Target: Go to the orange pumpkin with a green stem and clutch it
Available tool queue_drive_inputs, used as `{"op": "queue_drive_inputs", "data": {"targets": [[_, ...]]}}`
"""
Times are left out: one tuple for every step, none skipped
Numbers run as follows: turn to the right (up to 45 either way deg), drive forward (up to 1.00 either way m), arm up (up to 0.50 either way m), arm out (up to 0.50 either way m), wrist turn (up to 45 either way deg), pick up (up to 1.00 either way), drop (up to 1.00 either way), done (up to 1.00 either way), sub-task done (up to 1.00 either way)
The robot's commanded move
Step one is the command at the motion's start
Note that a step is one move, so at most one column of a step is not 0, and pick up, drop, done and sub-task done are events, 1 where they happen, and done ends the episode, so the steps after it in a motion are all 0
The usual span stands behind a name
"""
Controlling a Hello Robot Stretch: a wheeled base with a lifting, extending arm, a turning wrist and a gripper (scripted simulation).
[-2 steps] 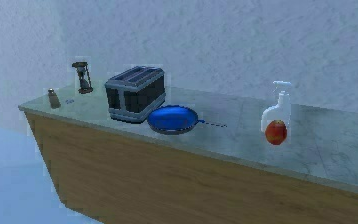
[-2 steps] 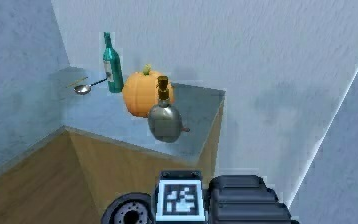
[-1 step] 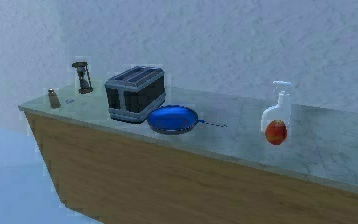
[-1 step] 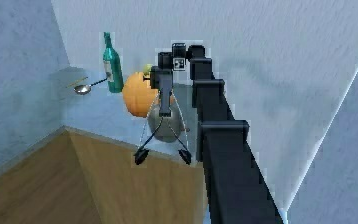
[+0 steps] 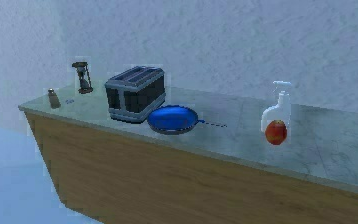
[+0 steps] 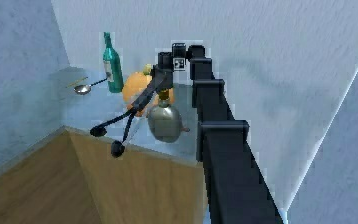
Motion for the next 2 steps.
{"op": "queue_drive_inputs", "data": {"targets": [[0.0, 0.00, 0.00, 0.00, 45.0, 0.00, 0.00, 0.00, 0.00], [0.0, 0.00, 0.00, 0.00, 45.0, 0.00, 0.00, 0.00, 0.00]]}}
